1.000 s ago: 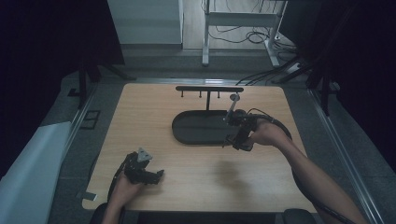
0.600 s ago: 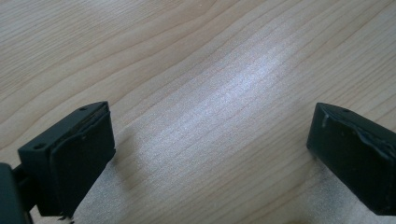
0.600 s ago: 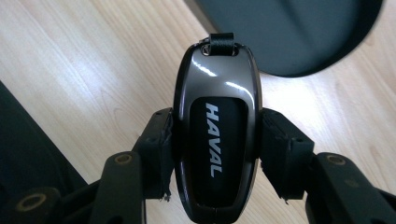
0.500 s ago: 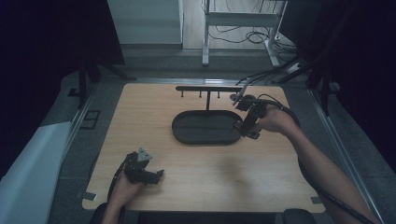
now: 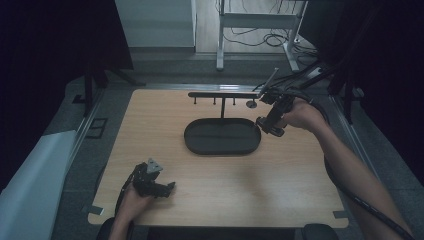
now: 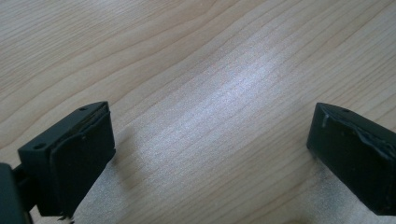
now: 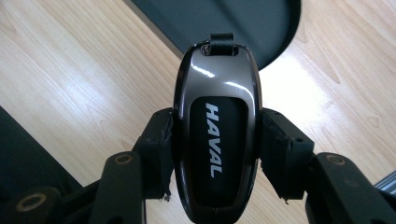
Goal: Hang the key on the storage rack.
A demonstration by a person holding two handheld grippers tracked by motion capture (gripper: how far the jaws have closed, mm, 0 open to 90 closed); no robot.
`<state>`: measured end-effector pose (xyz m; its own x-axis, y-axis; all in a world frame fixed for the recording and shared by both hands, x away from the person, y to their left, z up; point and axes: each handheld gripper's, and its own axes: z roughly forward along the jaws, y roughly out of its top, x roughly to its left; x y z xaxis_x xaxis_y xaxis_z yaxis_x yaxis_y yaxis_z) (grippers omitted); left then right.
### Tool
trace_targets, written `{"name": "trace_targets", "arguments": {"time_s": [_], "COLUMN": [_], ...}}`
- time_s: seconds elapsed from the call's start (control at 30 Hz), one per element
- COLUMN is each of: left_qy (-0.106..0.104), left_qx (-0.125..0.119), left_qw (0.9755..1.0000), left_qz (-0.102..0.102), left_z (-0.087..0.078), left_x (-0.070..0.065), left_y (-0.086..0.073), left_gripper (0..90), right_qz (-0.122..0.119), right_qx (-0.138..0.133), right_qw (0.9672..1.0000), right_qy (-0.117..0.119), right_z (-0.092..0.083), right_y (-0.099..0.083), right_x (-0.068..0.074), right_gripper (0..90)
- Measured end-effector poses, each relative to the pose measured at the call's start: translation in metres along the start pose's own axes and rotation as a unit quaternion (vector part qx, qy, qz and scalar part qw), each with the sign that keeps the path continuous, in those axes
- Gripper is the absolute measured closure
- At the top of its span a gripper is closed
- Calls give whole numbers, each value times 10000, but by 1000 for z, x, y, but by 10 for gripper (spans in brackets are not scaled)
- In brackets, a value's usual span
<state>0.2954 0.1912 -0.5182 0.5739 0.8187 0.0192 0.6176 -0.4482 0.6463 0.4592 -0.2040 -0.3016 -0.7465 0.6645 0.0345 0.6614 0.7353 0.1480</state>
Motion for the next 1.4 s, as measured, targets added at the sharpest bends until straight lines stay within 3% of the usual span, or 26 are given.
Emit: {"name": "trace_targets", "arguments": {"time_s": [0.67, 0.93, 1.4], "left_qy": [-18, 47, 22], "left_qx": [-40, -93, -77], "left_qw": [10000, 9997, 9998], "left_qz": [-52, -210, -199], "left_z": [1, -1, -1], "left_x": [0, 3, 3], "left_y": [0, -1, -1], "left_gripper": [9, 0, 0], "right_qz": [399, 425, 513], "right_qx": [-245, -281, -409], "right_qw": [9989, 9987, 9978], "right_qy": [-37, -64, -90], "right_z": [-29, -35, -45], "right_y": [17, 25, 34], "right_x": [-24, -28, -32], "right_gripper": [489, 489, 489]}}
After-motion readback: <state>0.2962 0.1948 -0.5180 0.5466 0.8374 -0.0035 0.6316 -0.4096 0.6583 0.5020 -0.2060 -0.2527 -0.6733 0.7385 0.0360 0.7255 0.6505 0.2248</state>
